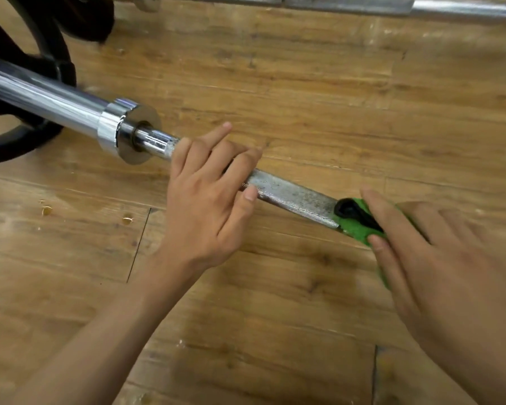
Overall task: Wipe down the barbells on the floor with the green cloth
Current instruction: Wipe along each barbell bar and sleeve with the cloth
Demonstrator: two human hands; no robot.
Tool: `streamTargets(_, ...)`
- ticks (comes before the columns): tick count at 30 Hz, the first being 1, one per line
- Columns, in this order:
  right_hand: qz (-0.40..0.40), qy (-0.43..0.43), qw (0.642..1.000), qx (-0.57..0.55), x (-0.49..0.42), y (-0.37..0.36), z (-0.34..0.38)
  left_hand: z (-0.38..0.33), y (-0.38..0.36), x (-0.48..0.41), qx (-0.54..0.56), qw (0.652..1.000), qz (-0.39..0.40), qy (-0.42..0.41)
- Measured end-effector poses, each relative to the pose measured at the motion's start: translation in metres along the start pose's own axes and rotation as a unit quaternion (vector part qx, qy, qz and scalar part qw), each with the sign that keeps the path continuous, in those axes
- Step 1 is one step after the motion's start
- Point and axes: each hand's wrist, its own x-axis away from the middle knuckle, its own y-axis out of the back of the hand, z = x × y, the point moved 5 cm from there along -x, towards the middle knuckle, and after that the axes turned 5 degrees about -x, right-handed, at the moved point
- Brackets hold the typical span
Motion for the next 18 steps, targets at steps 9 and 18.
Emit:
streamTargets(9, 0.031, 0.035, 0.999, 0.002, -0.012, -0.013, 0.058, -0.001, -0.001, 0.036, -0.07, 0.996, -0.049, -0.017)
streamTargets(18, 0.027, 0.014, 1.0, 0.002, 0.046, -0.006, 0.062, -0.003, 0.008, 0.09, -0.098, 0.988, -0.115, -0.018)
